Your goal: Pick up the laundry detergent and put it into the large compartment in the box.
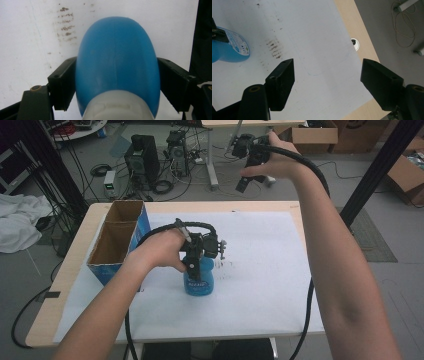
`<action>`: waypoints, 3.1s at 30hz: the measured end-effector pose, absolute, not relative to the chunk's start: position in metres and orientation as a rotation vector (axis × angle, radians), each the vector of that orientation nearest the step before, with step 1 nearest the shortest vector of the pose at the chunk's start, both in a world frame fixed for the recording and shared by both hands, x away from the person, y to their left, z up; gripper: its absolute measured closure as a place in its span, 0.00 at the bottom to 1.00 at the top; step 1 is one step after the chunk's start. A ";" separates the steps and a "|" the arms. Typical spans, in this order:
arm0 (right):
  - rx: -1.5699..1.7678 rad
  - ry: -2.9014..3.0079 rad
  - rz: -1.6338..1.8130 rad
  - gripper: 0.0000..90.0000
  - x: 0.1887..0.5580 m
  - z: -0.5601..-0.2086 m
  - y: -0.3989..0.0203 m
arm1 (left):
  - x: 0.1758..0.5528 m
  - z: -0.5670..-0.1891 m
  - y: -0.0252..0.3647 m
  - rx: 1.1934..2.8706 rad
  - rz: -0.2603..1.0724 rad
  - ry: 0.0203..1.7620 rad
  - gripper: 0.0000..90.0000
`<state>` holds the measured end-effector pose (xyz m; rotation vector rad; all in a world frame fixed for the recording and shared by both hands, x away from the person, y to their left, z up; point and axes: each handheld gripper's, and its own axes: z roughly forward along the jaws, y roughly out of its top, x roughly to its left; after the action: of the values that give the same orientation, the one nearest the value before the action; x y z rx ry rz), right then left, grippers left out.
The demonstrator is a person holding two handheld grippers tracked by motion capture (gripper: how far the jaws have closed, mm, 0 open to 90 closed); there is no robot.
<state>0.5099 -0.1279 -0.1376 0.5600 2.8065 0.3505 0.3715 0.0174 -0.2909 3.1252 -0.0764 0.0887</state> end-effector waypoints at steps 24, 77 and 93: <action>0.555 2.807 0.345 0.31 0.509 -0.138 -0.127 | 0.374 -0.292 0.016 3.135 0.068 -0.071 0.36; 0.561 2.816 0.344 0.31 0.509 -0.145 -0.132 | 0.377 -0.281 0.014 3.162 0.026 0.045 0.42; 0.559 2.817 0.344 0.31 0.508 -0.146 -0.132 | 0.381 -0.223 0.032 3.166 -0.001 0.295 0.42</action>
<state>0.5084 -0.1319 -0.1457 0.5588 2.8166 0.3438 0.3809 0.0324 -0.2229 3.1659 0.2946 -0.0010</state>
